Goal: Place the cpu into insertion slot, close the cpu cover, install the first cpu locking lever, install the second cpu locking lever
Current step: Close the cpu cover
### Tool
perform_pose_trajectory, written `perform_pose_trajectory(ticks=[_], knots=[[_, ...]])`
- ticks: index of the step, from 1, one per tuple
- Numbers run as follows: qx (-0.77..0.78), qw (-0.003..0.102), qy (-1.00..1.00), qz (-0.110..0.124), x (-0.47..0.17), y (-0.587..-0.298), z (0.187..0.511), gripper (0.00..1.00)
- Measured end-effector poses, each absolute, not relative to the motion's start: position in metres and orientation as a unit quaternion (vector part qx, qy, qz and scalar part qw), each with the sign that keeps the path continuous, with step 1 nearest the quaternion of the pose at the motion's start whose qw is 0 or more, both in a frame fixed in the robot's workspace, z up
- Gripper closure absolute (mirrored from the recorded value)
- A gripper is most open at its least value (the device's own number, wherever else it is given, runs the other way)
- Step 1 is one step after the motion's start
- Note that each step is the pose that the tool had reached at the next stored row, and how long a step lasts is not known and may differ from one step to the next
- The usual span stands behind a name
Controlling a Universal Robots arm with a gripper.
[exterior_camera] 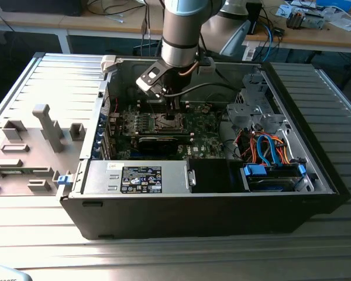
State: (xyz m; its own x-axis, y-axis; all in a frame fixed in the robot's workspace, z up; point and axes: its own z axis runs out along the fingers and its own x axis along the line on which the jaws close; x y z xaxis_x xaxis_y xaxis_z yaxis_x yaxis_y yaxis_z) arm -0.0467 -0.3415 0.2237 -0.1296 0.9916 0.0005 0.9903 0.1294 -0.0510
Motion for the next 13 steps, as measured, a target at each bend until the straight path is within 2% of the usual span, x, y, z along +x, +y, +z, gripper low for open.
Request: perform_pose_trajectory(ticks=[6,13], knots=[[-0.659,0.022,-0.751,0.023,-0.036,-0.341,0.227,0.89],[-0.659,0.022,-0.751,0.023,-0.036,-0.341,0.249,0.89]])
